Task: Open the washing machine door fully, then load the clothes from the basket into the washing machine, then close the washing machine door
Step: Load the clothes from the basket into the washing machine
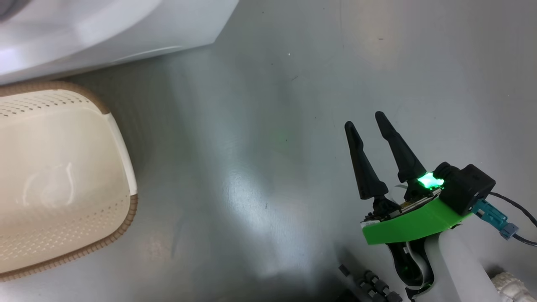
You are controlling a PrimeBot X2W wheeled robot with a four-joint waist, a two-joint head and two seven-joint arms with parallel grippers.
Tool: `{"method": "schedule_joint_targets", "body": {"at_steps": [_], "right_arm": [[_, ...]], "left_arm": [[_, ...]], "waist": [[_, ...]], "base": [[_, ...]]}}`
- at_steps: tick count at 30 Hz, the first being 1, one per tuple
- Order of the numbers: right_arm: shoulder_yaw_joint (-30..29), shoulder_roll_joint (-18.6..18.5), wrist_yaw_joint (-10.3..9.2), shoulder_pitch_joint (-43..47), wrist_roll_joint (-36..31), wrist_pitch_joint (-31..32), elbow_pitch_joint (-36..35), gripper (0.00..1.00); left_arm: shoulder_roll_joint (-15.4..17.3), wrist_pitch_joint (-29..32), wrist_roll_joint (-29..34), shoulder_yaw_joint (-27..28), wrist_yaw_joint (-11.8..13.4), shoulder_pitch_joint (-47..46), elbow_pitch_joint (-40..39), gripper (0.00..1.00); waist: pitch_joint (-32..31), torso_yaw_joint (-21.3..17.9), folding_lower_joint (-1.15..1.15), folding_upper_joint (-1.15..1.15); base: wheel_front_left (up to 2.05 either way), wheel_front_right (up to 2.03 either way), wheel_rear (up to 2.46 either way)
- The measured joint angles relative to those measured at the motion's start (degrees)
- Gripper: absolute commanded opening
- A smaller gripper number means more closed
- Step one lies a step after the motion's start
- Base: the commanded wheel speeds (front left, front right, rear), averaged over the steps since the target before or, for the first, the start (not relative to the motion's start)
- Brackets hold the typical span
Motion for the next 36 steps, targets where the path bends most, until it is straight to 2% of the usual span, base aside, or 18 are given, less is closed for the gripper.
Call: {"method": "schedule_joint_targets", "body": {"at_steps": [5,12,24,36], "right_arm": [[0.0,0.0,0.0,0.0,0.0,0.0,0.3,1.0],[-0.1,0.0,0.0,-0.1,0.0,0.0,0.7,1.0],[-0.2,0.0,0.0,-0.7,0.0,0.0,1.9,1.0],[-1.3,0.0,0.0,-0.7,-0.2,0.0,2.6,1.0]], "left_arm": [[-0.2,0.0,-0.5,-0.3,-0.4,-0.7,5.2,1.0],[-0.5,0.0,-0.5,-1.1,-0.8,-1.7,7.9,1.0],[-2.2,0.0,-0.9,-2.3,-0.7,-1.9,8.4,1.0],[-4.2,0.0,-3.0,-1.6,-0.7,4.0,6.7,1.0]], "waist": [[-0.7,0.4,0.0,0.0],[-1.6,1.0,0.0,0.0],[-4.4,1.4,0.0,0.0],[-7.8,2.9,0.0,0.0]], "base": [[0.0,0.0,0.0],[0.0,0.0,0.0],[0.0,0.0,0.0],[0.0,0.0,0.0]]}}
